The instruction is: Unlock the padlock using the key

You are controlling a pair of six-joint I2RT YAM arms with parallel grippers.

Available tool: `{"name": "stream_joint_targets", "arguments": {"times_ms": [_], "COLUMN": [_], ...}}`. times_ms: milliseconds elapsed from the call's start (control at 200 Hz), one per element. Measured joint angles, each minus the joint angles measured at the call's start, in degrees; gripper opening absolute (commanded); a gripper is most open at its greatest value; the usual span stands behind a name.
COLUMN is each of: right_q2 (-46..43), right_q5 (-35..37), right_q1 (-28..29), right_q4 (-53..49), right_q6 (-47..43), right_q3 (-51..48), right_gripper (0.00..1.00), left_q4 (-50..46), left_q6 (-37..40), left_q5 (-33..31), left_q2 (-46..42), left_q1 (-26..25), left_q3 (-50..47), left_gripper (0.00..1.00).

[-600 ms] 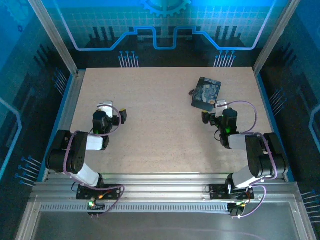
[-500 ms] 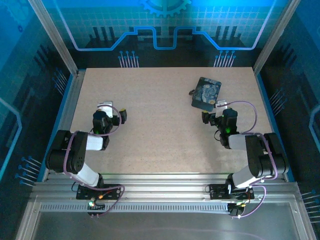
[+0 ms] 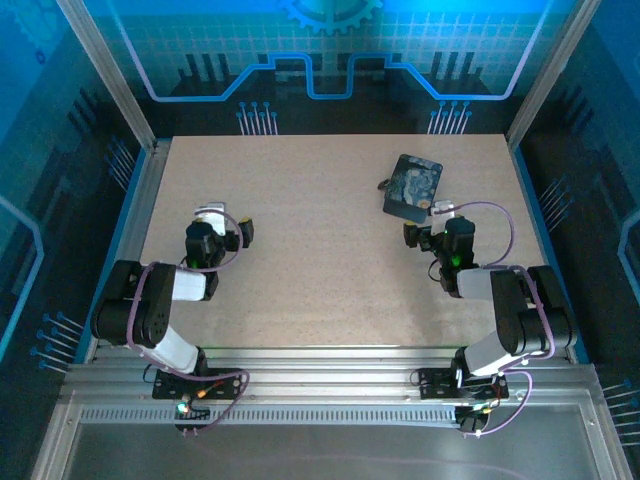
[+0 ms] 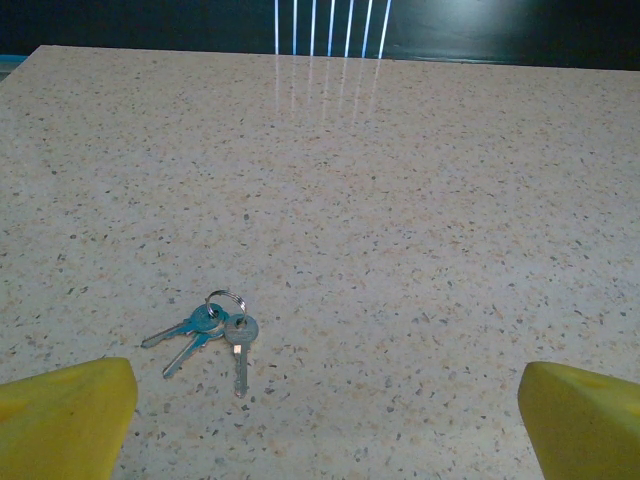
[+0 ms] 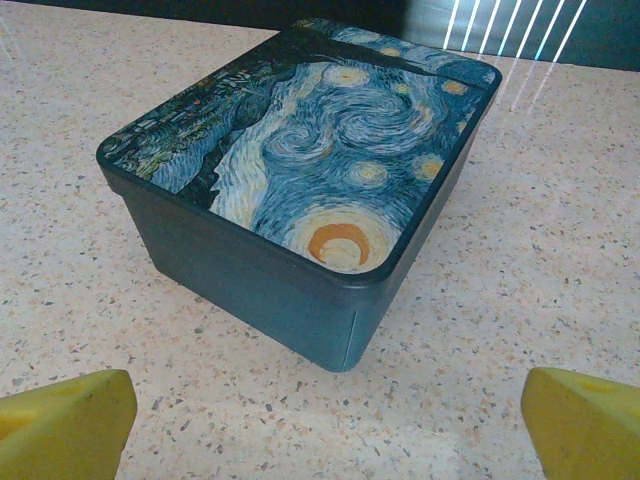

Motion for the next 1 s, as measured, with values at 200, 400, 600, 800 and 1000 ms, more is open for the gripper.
{"name": "stream_joint_targets", "arguments": {"times_ms": [200, 400, 600, 800, 1000], "right_q2": [0.0, 0.0, -3.89, -11.69, -13.66], "right_q5": [0.0, 0.0, 2.47, 1.84, 0.68], "right_q1": [0.0, 0.0, 0.0, 0.04, 3.43], "right_q4": [0.0, 0.0, -8.72, -24.59, -36.37], "right_q6": [0.0, 0.0, 1.14, 6.45, 11.67], "right_q3": [0.0, 0.0, 1.75, 12.28, 17.81], "right_gripper": [1.0, 0.98, 0.9, 0.85, 0.8], "left_q4": [0.0, -0.33, -12.63, -38.36, -56.22], "left_q6": [0.0, -0.2, -1.75, -6.75, -15.06], "left_q5": [0.0, 2.4, 1.81, -2.25, -6.69], "left_q2": [0.0, -0.02, -5.05, -6.01, -3.98], "left_q1": [0.0, 1.75, 2.99, 2.99, 3.37], "left_q3": [0.0, 0.0, 3.15, 24.33, 36.15], "left_gripper": [0.99, 0.99, 0.99, 0.99, 0.99]}}
